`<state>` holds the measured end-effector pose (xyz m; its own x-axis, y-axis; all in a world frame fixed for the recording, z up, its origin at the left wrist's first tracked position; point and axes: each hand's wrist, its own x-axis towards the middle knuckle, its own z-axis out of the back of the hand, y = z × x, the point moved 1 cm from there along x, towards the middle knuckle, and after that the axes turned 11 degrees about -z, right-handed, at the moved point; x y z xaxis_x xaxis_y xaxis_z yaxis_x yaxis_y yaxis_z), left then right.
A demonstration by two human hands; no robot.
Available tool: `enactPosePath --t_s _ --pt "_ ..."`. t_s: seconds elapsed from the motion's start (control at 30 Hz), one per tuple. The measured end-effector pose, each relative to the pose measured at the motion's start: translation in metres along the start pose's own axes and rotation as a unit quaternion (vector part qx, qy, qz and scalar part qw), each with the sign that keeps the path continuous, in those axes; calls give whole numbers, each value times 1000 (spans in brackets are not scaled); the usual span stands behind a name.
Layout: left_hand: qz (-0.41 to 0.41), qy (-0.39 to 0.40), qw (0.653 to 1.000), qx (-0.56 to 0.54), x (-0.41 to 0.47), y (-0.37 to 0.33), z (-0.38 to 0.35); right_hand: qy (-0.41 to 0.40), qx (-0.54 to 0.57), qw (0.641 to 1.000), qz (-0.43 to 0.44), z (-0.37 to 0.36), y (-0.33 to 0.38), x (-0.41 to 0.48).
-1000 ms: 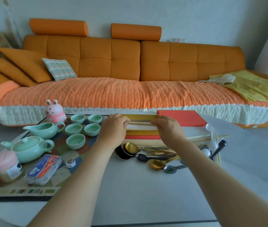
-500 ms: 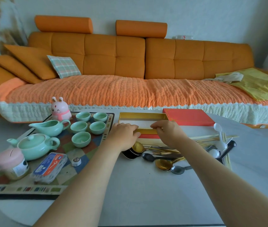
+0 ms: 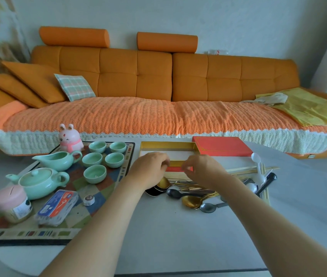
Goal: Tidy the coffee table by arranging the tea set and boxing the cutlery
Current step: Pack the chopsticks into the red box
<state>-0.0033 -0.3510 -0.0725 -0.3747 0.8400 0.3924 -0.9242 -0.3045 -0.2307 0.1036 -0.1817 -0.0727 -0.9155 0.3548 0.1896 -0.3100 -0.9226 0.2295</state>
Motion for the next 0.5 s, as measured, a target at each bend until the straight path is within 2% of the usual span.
enactPosePath --t_s 0.1,0.2,0.5 --pt "3 62 998 12 -8 0 -6 52 -47 997 -29 -6 3 -2" --pt "24 95 995 8 -14 3 -11 53 -66 996 -38 -7 6 -2" --pt "24 86 996 8 -16 0 -12 23 -65 997 -27 -4 10 -7"
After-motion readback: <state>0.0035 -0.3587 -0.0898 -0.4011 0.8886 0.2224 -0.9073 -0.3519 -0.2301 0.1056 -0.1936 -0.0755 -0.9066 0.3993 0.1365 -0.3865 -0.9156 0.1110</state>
